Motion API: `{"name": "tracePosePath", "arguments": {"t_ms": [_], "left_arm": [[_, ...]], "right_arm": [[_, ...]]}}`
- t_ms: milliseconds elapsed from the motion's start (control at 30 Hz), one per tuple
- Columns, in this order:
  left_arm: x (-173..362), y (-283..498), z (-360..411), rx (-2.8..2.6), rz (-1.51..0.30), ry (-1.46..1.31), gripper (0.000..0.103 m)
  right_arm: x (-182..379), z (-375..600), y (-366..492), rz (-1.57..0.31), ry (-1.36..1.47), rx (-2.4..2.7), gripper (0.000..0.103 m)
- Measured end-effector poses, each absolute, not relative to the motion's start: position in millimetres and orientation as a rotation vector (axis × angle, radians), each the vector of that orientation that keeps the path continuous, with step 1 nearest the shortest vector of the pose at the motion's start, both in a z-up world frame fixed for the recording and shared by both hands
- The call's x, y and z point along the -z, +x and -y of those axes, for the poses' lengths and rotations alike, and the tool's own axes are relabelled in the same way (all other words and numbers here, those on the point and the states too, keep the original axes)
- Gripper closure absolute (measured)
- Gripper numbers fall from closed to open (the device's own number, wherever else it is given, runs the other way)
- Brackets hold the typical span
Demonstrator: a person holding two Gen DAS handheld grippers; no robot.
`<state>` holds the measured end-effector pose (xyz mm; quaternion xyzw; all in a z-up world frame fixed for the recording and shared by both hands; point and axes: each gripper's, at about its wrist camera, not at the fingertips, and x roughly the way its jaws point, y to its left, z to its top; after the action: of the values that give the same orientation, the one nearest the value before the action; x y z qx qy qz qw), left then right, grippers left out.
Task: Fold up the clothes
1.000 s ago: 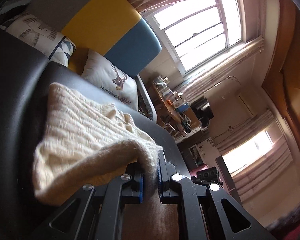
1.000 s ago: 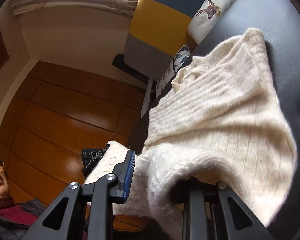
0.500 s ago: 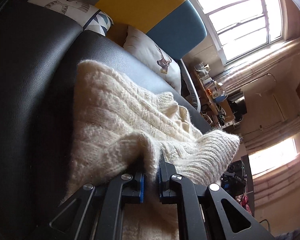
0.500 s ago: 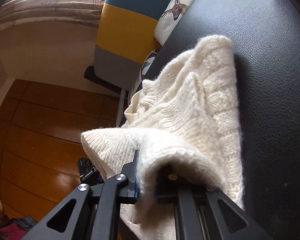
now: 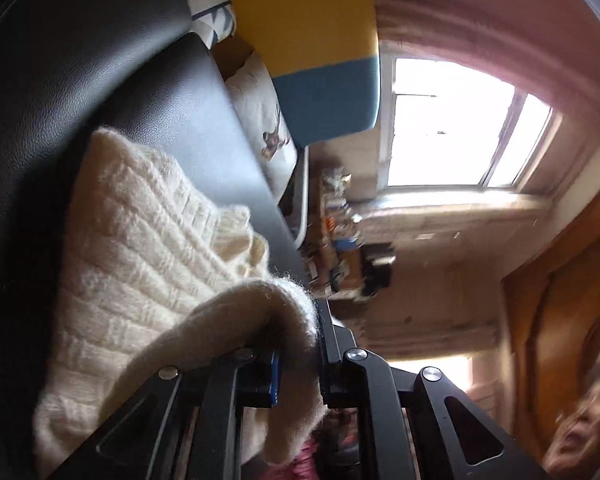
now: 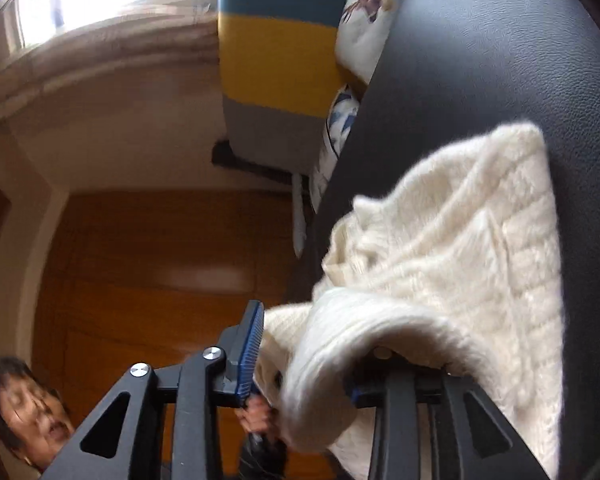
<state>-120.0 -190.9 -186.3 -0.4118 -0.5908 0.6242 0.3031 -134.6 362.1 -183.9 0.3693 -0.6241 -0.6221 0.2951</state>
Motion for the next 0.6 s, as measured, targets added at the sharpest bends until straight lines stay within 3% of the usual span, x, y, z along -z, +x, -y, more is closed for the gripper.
{"name": "tracePosePath", "arguments": {"t_ms": [33, 100, 233, 333, 400, 500, 600], "left_arm": [[195.4, -125.1, 196.6, -1.609, 1.685, -1.068, 0.081], [223.7, -127.5, 210.5, -1.562, 1.915, -1.095, 0.071], [234.4, -121.7, 230.9, -1.617, 1.971, -1.124, 0.072], [207.5, -118.1, 242.4, -1.816, 1.803, -1.165, 0.065], [182.4, -122.8, 239.3, -2.031, 1.580, -1.220, 0.057], [149.2, -136.1, 210.8, -2.314, 1.094, -1.303, 0.052], [138.8, -138.9, 179.8, -2.384, 0.744, -1.319, 0.052]], "right_arm": [[194.3, -366.1, -140.6, 1.750, 0.979, 1.660, 0.050], [209.8, -365.6, -152.5, 1.875, 0.940, 1.624, 0.055], [203.4, -364.4, -154.8, 1.803, 0.929, 1.666, 0.055], [193.3, -365.7, -151.9, 1.737, 0.953, 1.725, 0.055], [180.8, -359.9, -150.2, 1.644, 0.986, 1.810, 0.052], [147.9, -345.0, -141.2, 1.346, 1.094, 2.060, 0.050], [123.9, -323.2, -131.4, 1.018, 1.193, 2.274, 0.050]]}}
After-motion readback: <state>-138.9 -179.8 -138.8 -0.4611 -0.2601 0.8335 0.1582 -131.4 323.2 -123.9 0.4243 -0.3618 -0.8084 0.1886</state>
